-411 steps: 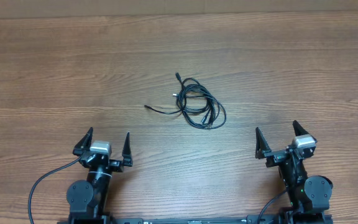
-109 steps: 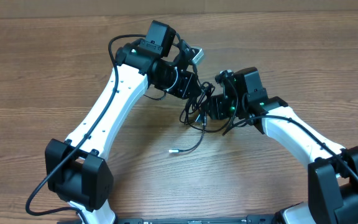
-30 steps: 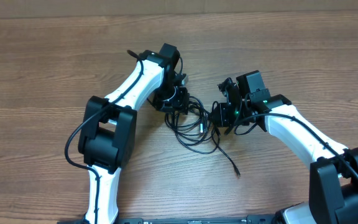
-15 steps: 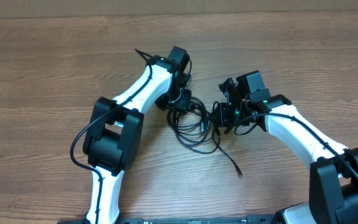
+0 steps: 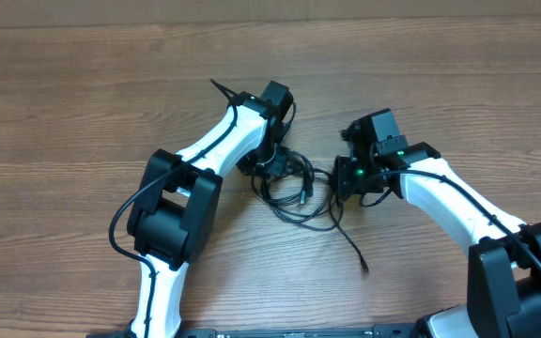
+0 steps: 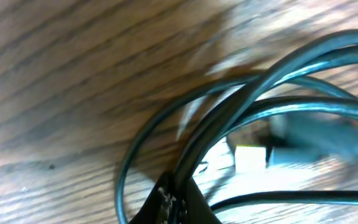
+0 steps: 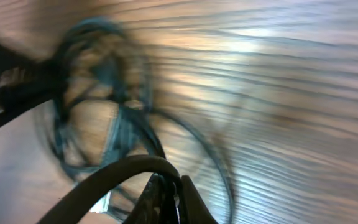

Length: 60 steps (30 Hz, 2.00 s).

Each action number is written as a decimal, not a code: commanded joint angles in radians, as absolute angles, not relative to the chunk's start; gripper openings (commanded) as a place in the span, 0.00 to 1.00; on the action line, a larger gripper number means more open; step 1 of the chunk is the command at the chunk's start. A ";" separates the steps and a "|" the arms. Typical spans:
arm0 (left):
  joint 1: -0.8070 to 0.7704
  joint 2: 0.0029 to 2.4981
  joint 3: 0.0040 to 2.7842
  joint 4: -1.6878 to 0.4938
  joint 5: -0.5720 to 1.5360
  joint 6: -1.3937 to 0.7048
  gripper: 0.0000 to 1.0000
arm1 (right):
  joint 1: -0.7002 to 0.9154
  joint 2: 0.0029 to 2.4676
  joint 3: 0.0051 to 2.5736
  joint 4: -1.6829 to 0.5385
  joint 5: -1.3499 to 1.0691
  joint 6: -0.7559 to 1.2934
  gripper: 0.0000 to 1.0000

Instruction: Untangle cables

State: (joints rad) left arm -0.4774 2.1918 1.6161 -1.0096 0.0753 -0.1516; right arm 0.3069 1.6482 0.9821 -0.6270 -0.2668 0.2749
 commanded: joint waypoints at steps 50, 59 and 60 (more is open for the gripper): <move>-0.312 1.791 1.573 -0.864 1.101 0.075 0.04 | 0.282 1.617 1.000 -0.492 -0.065 0.566 0.26; -0.221 1.775 1.573 -0.957 0.845 0.067 0.04 | 0.278 1.617 1.000 -0.720 0.321 0.663 0.04; -0.192 1.769 1.573 -0.987 0.788 0.067 0.04 | 0.272 1.617 1.000 -0.724 0.332 0.664 0.04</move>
